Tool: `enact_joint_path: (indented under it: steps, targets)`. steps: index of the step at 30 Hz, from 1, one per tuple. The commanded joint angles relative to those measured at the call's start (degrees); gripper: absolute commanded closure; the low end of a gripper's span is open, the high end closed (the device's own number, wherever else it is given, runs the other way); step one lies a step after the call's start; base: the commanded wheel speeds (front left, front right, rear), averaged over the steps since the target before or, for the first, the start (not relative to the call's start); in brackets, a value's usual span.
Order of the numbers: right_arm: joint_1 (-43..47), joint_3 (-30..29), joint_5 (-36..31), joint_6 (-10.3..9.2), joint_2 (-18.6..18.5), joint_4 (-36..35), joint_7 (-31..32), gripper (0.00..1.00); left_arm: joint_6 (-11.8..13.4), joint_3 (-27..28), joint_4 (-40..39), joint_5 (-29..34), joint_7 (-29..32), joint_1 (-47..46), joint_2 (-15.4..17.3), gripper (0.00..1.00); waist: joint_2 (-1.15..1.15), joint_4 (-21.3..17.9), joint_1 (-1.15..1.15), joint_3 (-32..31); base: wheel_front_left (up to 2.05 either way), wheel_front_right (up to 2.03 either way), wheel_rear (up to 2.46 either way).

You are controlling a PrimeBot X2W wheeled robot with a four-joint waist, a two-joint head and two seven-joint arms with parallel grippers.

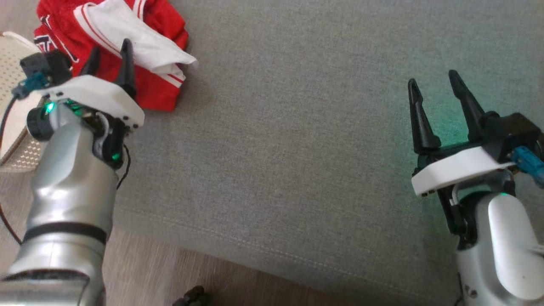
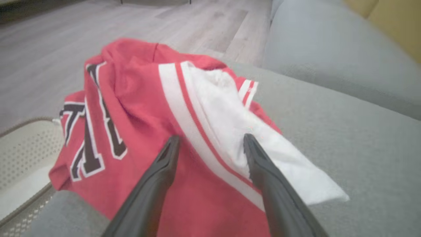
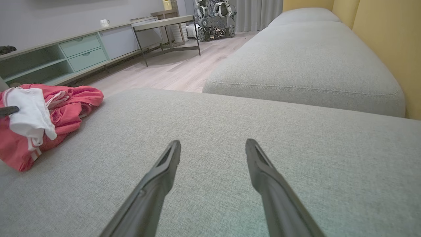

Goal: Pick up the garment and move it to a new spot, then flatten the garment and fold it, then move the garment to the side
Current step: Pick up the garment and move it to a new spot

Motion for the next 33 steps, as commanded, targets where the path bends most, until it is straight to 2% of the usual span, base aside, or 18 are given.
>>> enact_joint_path:
  steps: [1, 10, 12, 20, 25, 33]
  targets:
    - [-1.8, 1.7, -0.3, -0.04, 0.0, -1.9, -0.1, 0.0, -0.3, 1.2, 1.2, -0.9, 0.6, -3.3, 2.7, 0.0, 0.0, -0.2, -0.01, 1.2, 0.0, 0.0, 0.0]
    - [-3.6, 2.7, 0.8, -0.04, 0.0, -0.7, -0.7, 0.0, -0.9, 0.5, 13.1, -4.3, 3.5, -9.3, 3.8, 0.0, 0.0, -2.3, -0.01, 2.6, 0.0, 0.0, 0.0]
    - [-3.7, 2.6, 0.9, -0.04, 0.0, -0.7, -0.7, 0.0, -0.9, -0.2, 13.7, -4.4, 3.2, -9.8, 4.0, 1.0, 0.0, -2.7, -0.01, 2.6, 0.0, 0.0, 0.0]
    - [-2.0, 1.1, 1.8, -0.04, 0.0, 0.1, -2.3, 0.0, -0.9, -3.3, 14.4, -4.9, -0.6, -7.3, 5.8, 1.0, 0.0, -3.0, -0.01, -1.5, 0.0, 0.0, 0.0]
    - [0.2, 0.3, 2.9, -0.04, 0.0, 0.8, -3.2, 0.0, -0.9, -4.6, 11.2, -4.2, -2.5, -3.9, 7.8, 1.0, 0.0, -2.6, -0.01, -5.9, 0.0, 0.0, 0.0]
    - [4.5, 0.2, 4.8, -0.04, 0.0, 2.0, -4.5, 0.0, 1.8, -1.3, -7.7, -0.1, -2.7, 9.6, 11.2, 1.0, 0.0, -3.5, -0.01, -13.8, 0.0, 0.0, 0.0]
